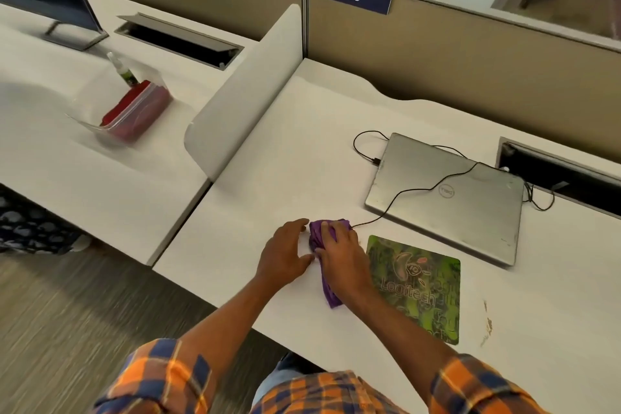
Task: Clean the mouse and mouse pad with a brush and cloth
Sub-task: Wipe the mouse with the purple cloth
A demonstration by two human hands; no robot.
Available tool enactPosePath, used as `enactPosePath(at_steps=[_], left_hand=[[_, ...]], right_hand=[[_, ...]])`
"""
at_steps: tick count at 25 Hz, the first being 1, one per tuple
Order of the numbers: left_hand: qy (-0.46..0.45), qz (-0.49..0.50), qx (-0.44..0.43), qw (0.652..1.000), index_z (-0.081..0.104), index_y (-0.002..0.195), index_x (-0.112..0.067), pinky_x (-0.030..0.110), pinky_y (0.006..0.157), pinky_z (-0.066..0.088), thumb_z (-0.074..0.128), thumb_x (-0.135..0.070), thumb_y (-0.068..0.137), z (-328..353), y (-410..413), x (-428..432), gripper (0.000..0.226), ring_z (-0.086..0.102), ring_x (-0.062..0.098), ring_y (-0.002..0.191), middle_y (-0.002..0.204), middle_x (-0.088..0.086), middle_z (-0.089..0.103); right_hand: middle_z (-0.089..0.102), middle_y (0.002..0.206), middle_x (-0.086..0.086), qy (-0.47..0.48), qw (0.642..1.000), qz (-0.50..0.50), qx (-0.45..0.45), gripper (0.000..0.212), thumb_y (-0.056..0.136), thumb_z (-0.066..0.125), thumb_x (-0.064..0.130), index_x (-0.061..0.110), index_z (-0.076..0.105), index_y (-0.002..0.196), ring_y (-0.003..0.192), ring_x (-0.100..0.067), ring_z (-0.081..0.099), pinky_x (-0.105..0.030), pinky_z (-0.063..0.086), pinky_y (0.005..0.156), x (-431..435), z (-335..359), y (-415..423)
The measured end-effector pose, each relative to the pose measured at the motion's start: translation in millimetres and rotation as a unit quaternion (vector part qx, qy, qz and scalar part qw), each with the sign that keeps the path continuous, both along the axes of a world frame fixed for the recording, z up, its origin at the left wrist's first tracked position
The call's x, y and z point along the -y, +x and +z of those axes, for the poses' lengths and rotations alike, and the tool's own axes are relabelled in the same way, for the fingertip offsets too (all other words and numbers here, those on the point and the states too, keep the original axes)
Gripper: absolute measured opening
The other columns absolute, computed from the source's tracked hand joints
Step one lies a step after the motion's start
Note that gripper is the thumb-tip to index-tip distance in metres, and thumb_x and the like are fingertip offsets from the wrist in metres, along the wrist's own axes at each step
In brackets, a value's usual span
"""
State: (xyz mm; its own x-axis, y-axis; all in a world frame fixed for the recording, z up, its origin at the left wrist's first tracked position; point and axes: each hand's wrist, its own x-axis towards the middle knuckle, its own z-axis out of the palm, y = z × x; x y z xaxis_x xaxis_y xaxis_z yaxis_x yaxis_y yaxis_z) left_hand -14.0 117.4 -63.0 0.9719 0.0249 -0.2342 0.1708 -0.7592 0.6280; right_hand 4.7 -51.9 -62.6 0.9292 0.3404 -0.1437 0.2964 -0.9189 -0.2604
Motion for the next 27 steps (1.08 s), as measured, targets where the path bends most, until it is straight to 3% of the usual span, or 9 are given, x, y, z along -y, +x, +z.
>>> enactPosePath(at_steps=[3, 7, 14, 18, 22, 24, 27], left_hand=[[-0.002, -0.028, -0.005, 1.0, 0.046, 0.156, -0.025, 0.039, 0.109, 0.05, 0.086, -0.033, 0.083, -3, 8, -3, 0.084, 0.057, 0.021, 0.129, 0.146, -0.004, 0.06], [-0.008, -0.052, -0.001, 0.999, 0.047, 0.157, -0.025, 0.039, 0.11, 0.049, 0.087, -0.031, 0.083, -11, 15, -4, 0.084, 0.057, 0.021, 0.127, 0.144, -0.003, 0.062], [-0.043, -0.041, 0.018, 0.998, 0.05, 0.155, -0.023, 0.038, 0.109, 0.051, 0.081, -0.027, 0.09, -14, 19, -5, 0.072, 0.061, 0.02, 0.123, 0.137, 0.0, 0.067], [-0.039, -0.043, 0.022, 0.998, 0.049, 0.156, -0.025, 0.04, 0.11, 0.05, 0.077, -0.026, 0.093, -18, 15, -7, 0.07, 0.06, 0.019, 0.125, 0.139, -0.001, 0.066], [-0.051, -0.037, 0.035, 0.997, 0.046, 0.158, -0.026, 0.043, 0.108, 0.051, 0.08, -0.021, 0.086, -22, 12, -7, 0.079, 0.06, 0.021, 0.123, 0.135, -0.001, 0.067], [-0.059, -0.028, 0.034, 0.997, 0.043, 0.16, -0.027, 0.039, 0.105, 0.052, 0.085, -0.029, 0.083, -23, 12, -6, 0.087, 0.06, 0.019, 0.12, 0.132, -0.002, 0.067], [-0.054, -0.022, 0.039, 0.998, 0.048, 0.156, -0.025, 0.035, 0.102, 0.051, 0.093, -0.053, 0.073, -24, 11, -3, 0.098, 0.059, 0.016, 0.118, 0.132, -0.005, 0.065]], right_hand=[[0.052, 0.151, -0.01, -0.035, 0.999, 0.015, 0.015, 0.079, 0.09, 0.081, 0.026, 0.012, 0.043, 0.158, 0.128, -0.031, 0.056, -0.037, 0.063, 0.083, 0, -2, 1], [0.069, 0.13, -0.015, -0.053, 0.994, 0.046, 0.084, 0.077, 0.074, 0.094, 0.015, 0.002, 0.063, 0.143, 0.108, -0.034, 0.07, -0.036, 0.065, 0.065, 0, -6, 0], [0.072, 0.126, -0.021, -0.056, 0.978, 0.135, 0.149, 0.068, 0.068, 0.095, 0.002, -0.005, 0.07, 0.132, 0.101, -0.035, 0.073, -0.035, 0.067, 0.067, -3, -18, -10], [0.073, 0.125, -0.013, 0.074, 0.982, 0.099, 0.14, 0.056, 0.078, 0.087, 0.004, 0.004, 0.071, 0.132, 0.1, -0.03, 0.071, -0.036, 0.066, 0.074, -1, -19, -9], [0.073, 0.125, 0.004, 0.297, 0.955, -0.027, 0.004, 0.043, 0.089, 0.08, 0.01, 0.019, 0.076, 0.131, 0.112, -0.014, 0.066, -0.024, 0.056, 0.096, 5, -7, -5], [0.075, 0.116, 0.019, 0.381, 0.92, -0.08, -0.052, 0.038, 0.088, 0.082, 0.014, 0.03, 0.078, 0.122, 0.107, -0.003, 0.068, -0.018, 0.055, 0.091, 12, 1, 0], [0.07, 0.113, 0.028, 0.392, 0.906, -0.145, -0.071, 0.035, 0.088, 0.083, 0.024, 0.041, 0.075, 0.118, 0.106, 0.001, 0.067, -0.01, 0.051, 0.084, 34, 12, 9]])
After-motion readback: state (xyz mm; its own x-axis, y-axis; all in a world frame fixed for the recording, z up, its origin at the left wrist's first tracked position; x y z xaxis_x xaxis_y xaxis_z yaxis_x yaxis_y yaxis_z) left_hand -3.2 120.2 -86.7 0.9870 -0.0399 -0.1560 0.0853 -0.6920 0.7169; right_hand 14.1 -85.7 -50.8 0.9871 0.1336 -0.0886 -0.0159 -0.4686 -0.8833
